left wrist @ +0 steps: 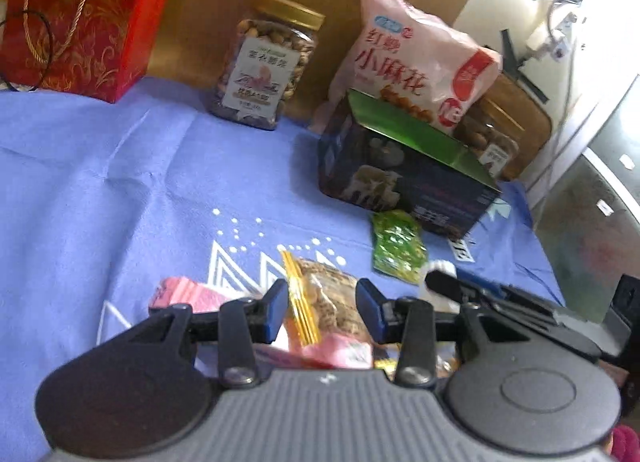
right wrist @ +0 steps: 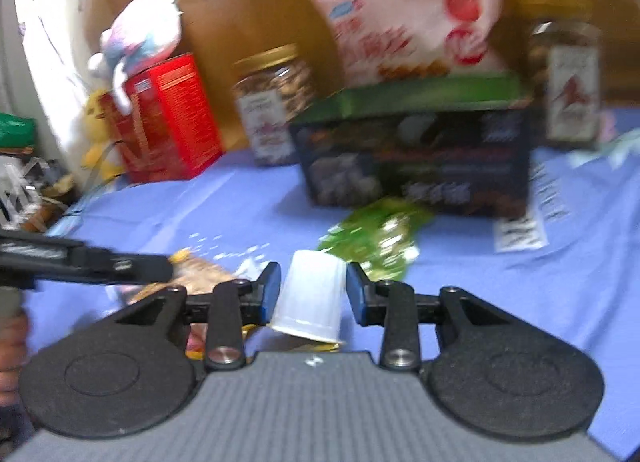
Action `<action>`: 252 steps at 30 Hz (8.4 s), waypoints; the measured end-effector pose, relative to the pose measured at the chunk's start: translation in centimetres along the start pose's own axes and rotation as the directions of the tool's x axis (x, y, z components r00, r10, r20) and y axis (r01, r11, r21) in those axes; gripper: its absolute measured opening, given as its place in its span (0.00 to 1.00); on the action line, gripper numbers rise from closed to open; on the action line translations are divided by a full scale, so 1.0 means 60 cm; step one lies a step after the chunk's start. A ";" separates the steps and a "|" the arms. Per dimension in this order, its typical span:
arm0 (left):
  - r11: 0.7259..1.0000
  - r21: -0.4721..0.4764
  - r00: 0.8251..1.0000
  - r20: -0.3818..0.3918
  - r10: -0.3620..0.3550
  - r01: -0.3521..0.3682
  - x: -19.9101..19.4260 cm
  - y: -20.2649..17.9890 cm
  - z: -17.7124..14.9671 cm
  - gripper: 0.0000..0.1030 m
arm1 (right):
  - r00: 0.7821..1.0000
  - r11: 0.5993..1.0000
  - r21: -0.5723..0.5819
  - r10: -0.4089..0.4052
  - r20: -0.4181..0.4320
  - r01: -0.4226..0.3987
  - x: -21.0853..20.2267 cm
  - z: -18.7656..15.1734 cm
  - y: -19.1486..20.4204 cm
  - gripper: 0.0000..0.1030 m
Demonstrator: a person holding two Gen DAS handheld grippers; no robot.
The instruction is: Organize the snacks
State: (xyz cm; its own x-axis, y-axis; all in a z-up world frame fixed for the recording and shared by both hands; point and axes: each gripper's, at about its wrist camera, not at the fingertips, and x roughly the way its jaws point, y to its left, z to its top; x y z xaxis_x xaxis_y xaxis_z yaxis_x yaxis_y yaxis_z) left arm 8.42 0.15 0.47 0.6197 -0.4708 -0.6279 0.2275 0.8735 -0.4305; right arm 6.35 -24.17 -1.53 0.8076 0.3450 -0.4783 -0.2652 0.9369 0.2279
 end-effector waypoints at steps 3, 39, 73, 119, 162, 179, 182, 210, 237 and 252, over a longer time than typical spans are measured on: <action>0.999 0.033 1.000 -0.002 -0.022 0.022 -0.009 -0.020 -0.011 0.36 | 0.995 0.995 -0.033 -0.089 0.036 0.091 -0.015 -0.004 -0.007 0.37; 0.980 0.050 0.974 -0.130 -0.187 0.194 -0.088 -0.093 -0.138 0.44 | 0.983 0.983 -0.017 -0.182 -0.036 0.181 -0.131 -0.109 -0.043 0.45; 0.979 0.046 0.965 -0.184 -0.186 0.198 -0.067 -0.094 -0.140 0.44 | 0.960 0.960 0.022 -0.280 -0.021 0.281 -0.155 -0.093 -0.075 0.46; 0.970 0.054 0.957 -0.185 -0.222 0.235 -0.069 -0.096 -0.131 0.48 | 0.959 0.960 0.025 -0.279 -0.035 0.280 -0.147 -0.096 -0.092 0.46; 0.961 -0.097 0.953 -0.134 -0.271 0.260 -0.051 -0.012 -0.118 0.34 | 0.984 0.979 0.117 0.174 -0.031 -0.170 -0.162 -0.074 -0.028 0.30; 0.966 -0.045 0.957 -0.135 -0.258 0.254 -0.037 -0.033 -0.119 0.33 | 0.971 0.971 0.066 0.235 -0.044 -0.231 -0.171 -0.079 -0.001 0.19; 0.964 -0.042 0.958 -0.103 -0.266 0.263 -0.054 -0.033 -0.109 0.33 | 0.971 0.969 0.066 0.240 -0.019 -0.238 -0.172 -0.071 0.007 0.16; 0.949 0.290 0.993 -0.032 -0.117 0.121 0.255 -0.191 0.220 0.37 | 0.991 0.998 0.061 -0.036 0.130 0.028 0.050 0.166 -0.182 0.26; 0.991 -0.131 0.994 0.097 0.049 -0.036 -0.098 0.166 0.000 0.39 | 0.921 0.922 0.060 0.385 -0.061 -0.382 -0.066 0.002 0.037 0.38; 0.998 0.012 0.994 0.091 0.067 -0.069 -0.035 0.123 0.008 0.41 | 0.977 0.966 -0.208 0.114 -0.179 -0.151 0.012 -0.032 0.144 0.40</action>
State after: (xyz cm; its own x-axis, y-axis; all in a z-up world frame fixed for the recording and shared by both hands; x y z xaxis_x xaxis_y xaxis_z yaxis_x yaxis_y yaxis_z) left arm 9.14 7.63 -1.06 0.6996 -0.3976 -0.5936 0.1936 0.9053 -0.3782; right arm 3.62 -15.72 -1.55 0.6643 0.4544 -0.5935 -0.4880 0.8651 0.1161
